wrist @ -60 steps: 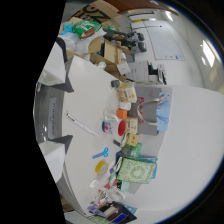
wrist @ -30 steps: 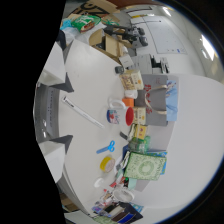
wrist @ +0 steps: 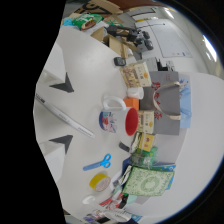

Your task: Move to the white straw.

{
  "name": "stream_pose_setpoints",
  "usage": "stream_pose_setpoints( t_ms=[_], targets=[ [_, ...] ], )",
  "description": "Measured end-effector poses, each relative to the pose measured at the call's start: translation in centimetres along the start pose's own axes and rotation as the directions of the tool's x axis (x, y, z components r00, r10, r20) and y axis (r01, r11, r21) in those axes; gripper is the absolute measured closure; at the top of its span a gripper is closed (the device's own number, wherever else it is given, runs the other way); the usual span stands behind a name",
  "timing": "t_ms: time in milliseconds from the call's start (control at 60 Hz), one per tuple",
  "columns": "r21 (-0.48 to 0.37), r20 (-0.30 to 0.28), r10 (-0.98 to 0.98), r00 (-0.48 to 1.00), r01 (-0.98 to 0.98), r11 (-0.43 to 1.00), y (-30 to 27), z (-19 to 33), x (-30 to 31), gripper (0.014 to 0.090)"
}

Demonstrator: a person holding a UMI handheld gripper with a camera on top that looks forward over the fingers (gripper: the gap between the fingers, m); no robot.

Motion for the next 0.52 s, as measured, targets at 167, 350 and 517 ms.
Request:
stream_pose_setpoints(
  t_ms=[167, 350, 517],
  targets=[
    [-0.019, 0.015, 0.006, 1.000, -0.006, 1.000, -0.1, 1.8, 0.1, 0.0202],
    [-0.027, 0.020, 0.007, 1.000, -0.007, 1.000, 0.0, 2.5, 0.3, 0.0201],
    [-0.026, 0.019, 0.010, 1.000, -0.009, 1.000, 0.0, 2.5, 0.4, 0.0202]
  ],
)
